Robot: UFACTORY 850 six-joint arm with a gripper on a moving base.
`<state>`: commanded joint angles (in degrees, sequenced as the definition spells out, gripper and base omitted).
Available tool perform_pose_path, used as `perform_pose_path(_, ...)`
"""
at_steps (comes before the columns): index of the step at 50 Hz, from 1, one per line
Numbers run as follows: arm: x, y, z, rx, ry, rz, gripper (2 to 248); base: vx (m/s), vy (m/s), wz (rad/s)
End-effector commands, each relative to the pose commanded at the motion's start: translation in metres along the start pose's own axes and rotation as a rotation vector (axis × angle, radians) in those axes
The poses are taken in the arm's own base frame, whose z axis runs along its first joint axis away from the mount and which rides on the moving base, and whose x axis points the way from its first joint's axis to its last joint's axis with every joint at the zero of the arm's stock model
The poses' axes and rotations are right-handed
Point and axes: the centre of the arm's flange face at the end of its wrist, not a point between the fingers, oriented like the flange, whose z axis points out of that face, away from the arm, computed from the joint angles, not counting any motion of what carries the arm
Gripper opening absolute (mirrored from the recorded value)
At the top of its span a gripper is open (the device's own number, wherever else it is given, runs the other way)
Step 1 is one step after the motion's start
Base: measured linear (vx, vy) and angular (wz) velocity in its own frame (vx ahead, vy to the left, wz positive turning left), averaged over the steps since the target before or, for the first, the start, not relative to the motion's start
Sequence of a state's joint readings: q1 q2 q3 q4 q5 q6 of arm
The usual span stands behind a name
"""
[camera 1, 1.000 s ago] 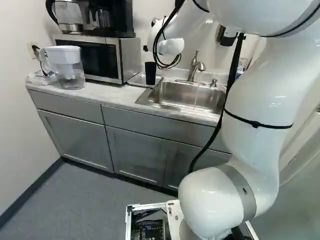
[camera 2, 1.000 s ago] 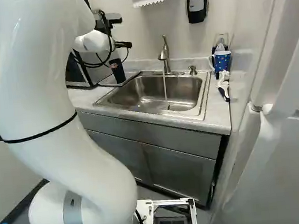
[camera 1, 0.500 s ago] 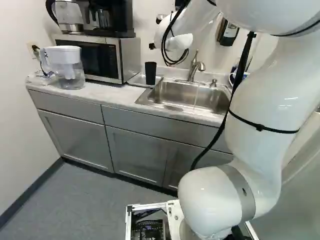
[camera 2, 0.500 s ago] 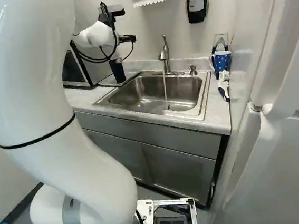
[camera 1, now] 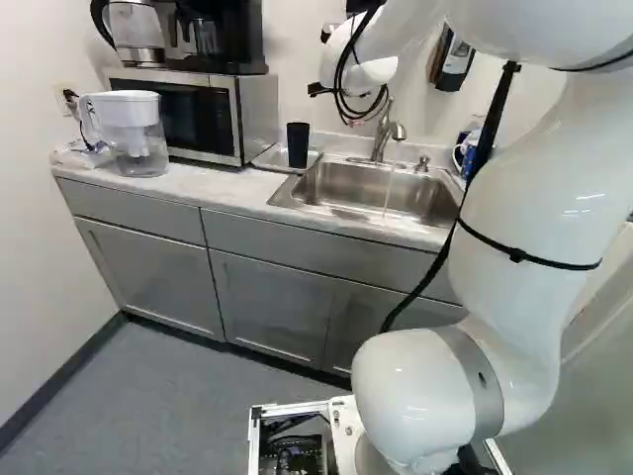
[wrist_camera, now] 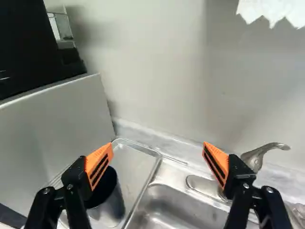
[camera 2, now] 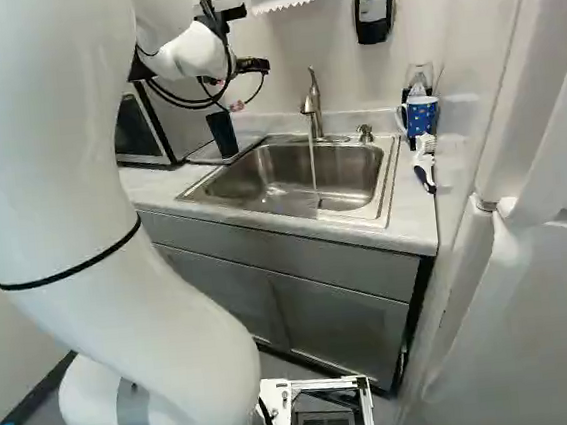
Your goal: Rinse the cup and place it in the tray
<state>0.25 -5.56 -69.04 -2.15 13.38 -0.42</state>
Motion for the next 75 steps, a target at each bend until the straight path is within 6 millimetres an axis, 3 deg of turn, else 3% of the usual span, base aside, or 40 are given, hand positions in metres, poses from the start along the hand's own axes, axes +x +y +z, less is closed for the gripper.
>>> perform_pose_path(12, 0.012, 0.018, -0.005, -0.03, 0.023, 0.006, 247, 0.0, 0.0, 0.0)
perform_pose_path(35, 0.011, 0.05, -0.004, -0.086, 0.021, 0.019, 247, 0.0, 0.0, 0.0)
perform_pose_path(58, 0.013, 0.082, 0.013, -0.135, 0.023, 0.029, 247, 0.0, 0.0, 0.0)
perform_pose_path(75, 0.031, 0.104, 0.027, -0.165, 0.055, 0.032, 247, 0.0, 0.0, 0.0)
